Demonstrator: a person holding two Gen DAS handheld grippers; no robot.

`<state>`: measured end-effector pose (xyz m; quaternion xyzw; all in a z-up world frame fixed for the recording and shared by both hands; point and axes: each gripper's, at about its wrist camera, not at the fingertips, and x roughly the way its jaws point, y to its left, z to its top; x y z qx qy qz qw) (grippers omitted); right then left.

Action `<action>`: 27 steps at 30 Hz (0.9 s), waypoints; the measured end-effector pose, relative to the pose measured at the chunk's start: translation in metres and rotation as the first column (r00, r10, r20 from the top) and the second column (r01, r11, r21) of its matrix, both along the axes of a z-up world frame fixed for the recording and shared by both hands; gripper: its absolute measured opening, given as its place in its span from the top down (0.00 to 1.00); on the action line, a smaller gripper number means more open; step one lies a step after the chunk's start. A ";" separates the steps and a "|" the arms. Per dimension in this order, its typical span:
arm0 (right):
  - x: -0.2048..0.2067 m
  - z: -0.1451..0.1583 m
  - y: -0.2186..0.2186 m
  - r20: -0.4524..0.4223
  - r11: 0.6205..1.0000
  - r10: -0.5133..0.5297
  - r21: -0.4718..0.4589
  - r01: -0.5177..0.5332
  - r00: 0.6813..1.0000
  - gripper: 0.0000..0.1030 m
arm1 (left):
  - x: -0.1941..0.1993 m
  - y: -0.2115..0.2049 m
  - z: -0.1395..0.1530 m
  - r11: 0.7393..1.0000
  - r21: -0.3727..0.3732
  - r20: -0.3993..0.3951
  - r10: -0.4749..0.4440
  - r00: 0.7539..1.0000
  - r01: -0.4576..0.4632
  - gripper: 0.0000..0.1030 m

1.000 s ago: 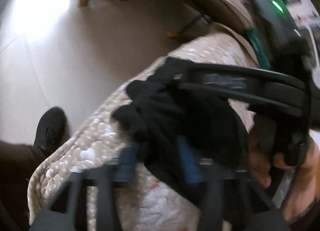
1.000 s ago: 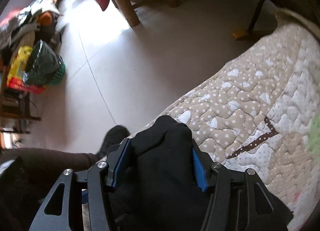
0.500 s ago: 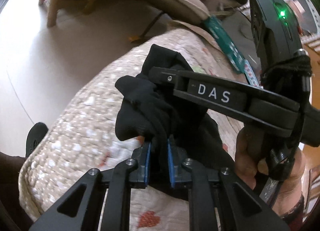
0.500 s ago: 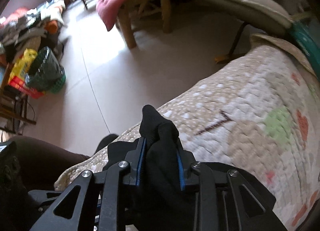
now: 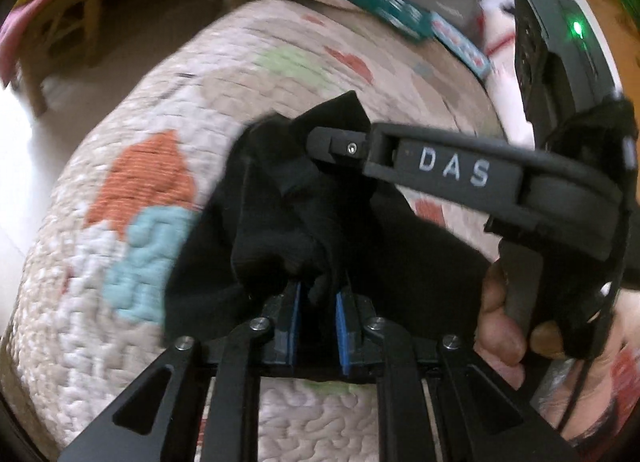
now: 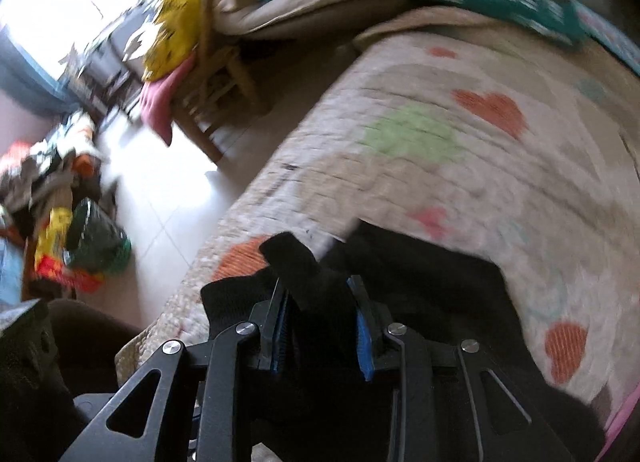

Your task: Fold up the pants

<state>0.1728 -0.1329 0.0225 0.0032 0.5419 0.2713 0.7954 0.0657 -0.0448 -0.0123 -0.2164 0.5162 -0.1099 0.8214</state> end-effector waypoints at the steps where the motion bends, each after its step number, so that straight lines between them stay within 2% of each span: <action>1: -0.003 -0.003 -0.016 -0.004 0.999 -0.029 0.015 0.029 1.000 0.68 | 0.001 -0.010 -0.003 0.999 0.025 0.003 -0.022 1.000 0.022 0.85; 2: -0.005 -0.004 -0.027 -0.006 0.999 -0.049 0.022 0.049 0.999 0.67 | -0.002 -0.023 -0.006 0.997 0.057 0.008 -0.057 0.998 0.056 0.82; 4: -0.012 -0.011 -0.054 -0.007 0.994 -0.105 0.026 0.106 0.994 0.57 | -0.005 -0.034 -0.011 0.991 0.084 0.003 -0.101 0.995 0.100 0.79; 5: -0.013 -0.013 -0.063 -0.007 0.992 -0.122 0.021 0.122 0.992 0.53 | -0.008 -0.035 -0.012 0.990 0.080 -0.001 -0.117 0.993 0.117 0.73; 7: -0.021 -0.019 -0.087 -0.003 0.984 -0.176 0.002 0.176 0.984 0.38 | -0.018 -0.039 -0.009 0.986 0.038 0.001 -0.163 0.987 0.163 0.62; 9: -0.031 -0.023 -0.113 0.000 0.973 -0.231 -0.008 0.231 0.973 0.34 | -0.031 -0.038 -0.002 0.979 0.016 0.019 -0.202 0.979 0.202 0.50; 12: -0.045 -0.024 -0.150 -0.005 0.948 -0.318 -0.015 0.318 0.948 0.33 | -0.052 -0.033 0.015 0.969 0.011 0.068 -0.248 0.966 0.248 0.44; 14: -0.054 -0.019 -0.175 0.016 0.917 -0.399 -0.016 0.400 0.917 0.33 | -0.061 -0.022 0.022 0.967 0.014 0.093 -0.254 0.963 0.254 0.44; 15: -0.055 -0.015 -0.183 0.029 0.904 -0.428 -0.015 0.428 0.903 0.33 | -0.061 -0.019 0.025 0.969 0.017 0.100 -0.247 0.964 0.246 0.43; 16: -0.062 -0.005 -0.194 0.066 0.874 -0.485 -0.005 0.487 0.872 0.33 | -0.059 -0.014 0.027 0.974 0.022 0.104 -0.228 0.968 0.227 0.43; 18: -0.068 0.012 -0.199 0.102 0.853 -0.523 0.050 0.520 0.847 0.33 | -0.058 0.008 0.026 0.985 0.011 0.097 -0.171 0.980 0.171 0.43; 20: -0.073 0.028 -0.192 0.100 0.855 -0.514 0.141 0.499 0.852 0.33 | -0.052 0.025 0.018 0.995 0.011 0.064 -0.096 0.993 0.096 0.43; 22: -0.077 0.042 -0.166 0.123 0.886 -0.453 0.176 0.430 0.883 0.33 | -0.048 0.042 0.012 0.999 0.014 0.040 -0.033 0.999 0.032 0.43; 24: -0.081 0.044 -0.135 0.151 0.918 -0.391 0.140 0.372 0.908 0.33 | -0.050 0.052 0.011 1.000 0.021 0.044 -0.003 0.999 0.002 0.43; 27: -0.091 0.041 -0.087 0.230 0.948 -0.315 0.045 0.314 0.921 0.33 | -0.049 0.060 0.009 0.999 0.047 0.053 0.020 0.998 -0.022 0.43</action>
